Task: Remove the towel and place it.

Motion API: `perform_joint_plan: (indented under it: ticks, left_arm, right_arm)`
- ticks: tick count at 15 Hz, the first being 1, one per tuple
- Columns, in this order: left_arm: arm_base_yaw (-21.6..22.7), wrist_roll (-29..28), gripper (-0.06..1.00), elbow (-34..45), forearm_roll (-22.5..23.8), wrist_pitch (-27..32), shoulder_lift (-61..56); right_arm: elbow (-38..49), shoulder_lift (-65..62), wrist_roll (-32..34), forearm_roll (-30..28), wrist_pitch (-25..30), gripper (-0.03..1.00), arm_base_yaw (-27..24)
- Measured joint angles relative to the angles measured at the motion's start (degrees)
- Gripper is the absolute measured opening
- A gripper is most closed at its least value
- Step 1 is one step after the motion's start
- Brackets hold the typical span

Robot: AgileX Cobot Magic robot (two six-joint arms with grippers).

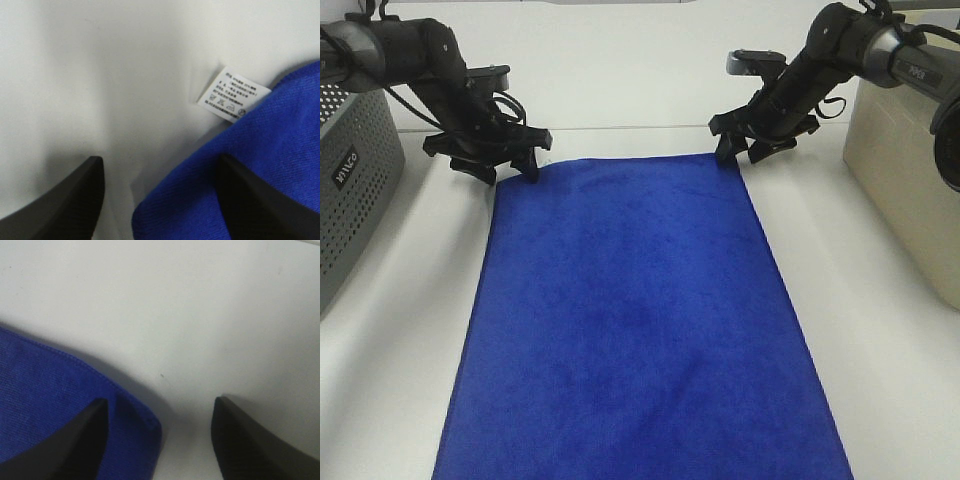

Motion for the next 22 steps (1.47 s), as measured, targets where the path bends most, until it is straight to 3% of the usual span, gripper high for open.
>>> perform_joint_plan:
  ticks: [4,5,6,7,9,13,14,17,18,22]
  left_arm:
    - [0.0,0.0,0.51,0.0,0.7,-0.1,0.1]
    - [0.0,0.1,0.45,0.0,0.7,-0.2,0.1]
    - [0.0,1.3,0.31,0.0,0.4,-0.2,0.1]
    - [-0.1,2.5,0.26,0.0,0.0,-0.1,0.1]
    - [-0.4,3.6,0.23,0.0,-0.9,0.2,0.1]
    - [-0.9,3.7,0.40,0.0,-1.7,1.5,0.1]
    - [-0.9,3.7,0.37,0.0,-1.7,1.5,0.1]
    - [-0.9,4.0,0.05,0.0,-1.4,1.5,0.1]
    - [-0.9,4.3,0.00,0.0,-1.4,1.5,0.1]
    - [-0.9,4.5,0.00,0.0,-1.4,-0.8,0.2]
  right_arm:
    - [-0.1,0.2,-0.7,0.0,-0.1,0.48,0.0]
    - [-0.1,0.3,-0.7,0.0,0.1,0.40,0.0]
    - [-0.4,0.5,-0.7,0.0,0.1,0.21,0.0]
    - [-0.4,0.5,-0.7,0.0,0.5,0.15,0.0]
    - [-0.4,0.5,-0.7,0.0,0.6,0.10,0.0]
    - [-0.4,0.5,-0.7,0.0,0.8,0.08,0.0]
    - [-0.4,0.6,-0.7,0.0,0.8,0.08,0.0]
    - [-0.4,0.6,-0.7,0.0,0.8,0.08,0.0]
    - [-0.4,0.6,-0.7,0.0,0.8,0.05,0.0]
    - [-0.6,0.6,-0.7,0.0,0.9,0.02,0.0]
